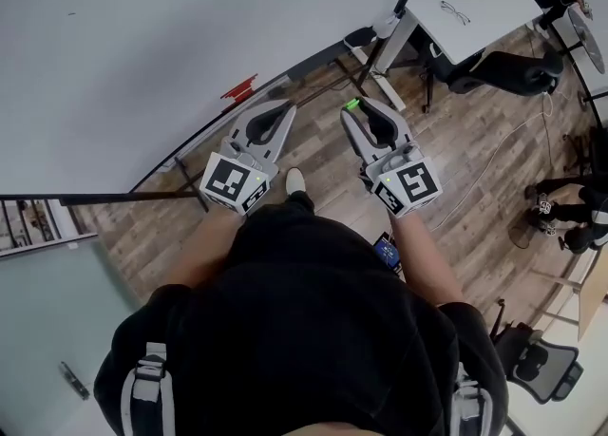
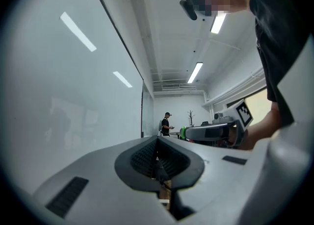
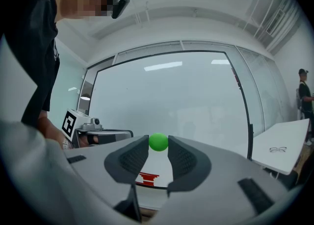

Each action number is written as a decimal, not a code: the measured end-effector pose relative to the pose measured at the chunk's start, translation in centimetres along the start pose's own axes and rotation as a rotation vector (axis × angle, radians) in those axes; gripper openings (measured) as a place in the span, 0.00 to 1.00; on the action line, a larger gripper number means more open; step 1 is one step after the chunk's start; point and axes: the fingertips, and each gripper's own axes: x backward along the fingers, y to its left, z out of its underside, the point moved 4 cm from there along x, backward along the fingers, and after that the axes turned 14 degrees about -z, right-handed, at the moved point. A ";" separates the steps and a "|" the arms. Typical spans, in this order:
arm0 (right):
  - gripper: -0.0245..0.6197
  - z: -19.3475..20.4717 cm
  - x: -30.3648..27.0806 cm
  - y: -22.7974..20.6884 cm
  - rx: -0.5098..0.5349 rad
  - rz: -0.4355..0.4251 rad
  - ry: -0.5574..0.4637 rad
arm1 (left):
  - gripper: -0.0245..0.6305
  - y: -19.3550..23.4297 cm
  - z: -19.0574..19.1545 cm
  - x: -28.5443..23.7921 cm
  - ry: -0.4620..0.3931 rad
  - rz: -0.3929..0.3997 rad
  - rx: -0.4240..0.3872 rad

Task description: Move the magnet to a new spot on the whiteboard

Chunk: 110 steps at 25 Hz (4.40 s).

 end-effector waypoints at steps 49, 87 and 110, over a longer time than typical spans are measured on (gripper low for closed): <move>0.22 3.3 -16.5 -27.1 -0.129 -0.052 0.087 | 0.04 9.3 2.0 -22.6 0.019 -0.119 0.010; 0.24 0.2 -15.2 -28.2 0.046 -0.217 0.067 | 0.04 10.8 2.4 -26.7 0.049 -0.170 0.011; 0.04 0.4 -11.6 -26.4 0.020 -0.160 0.009 | 0.04 8.6 1.6 -25.1 0.014 -0.129 -0.001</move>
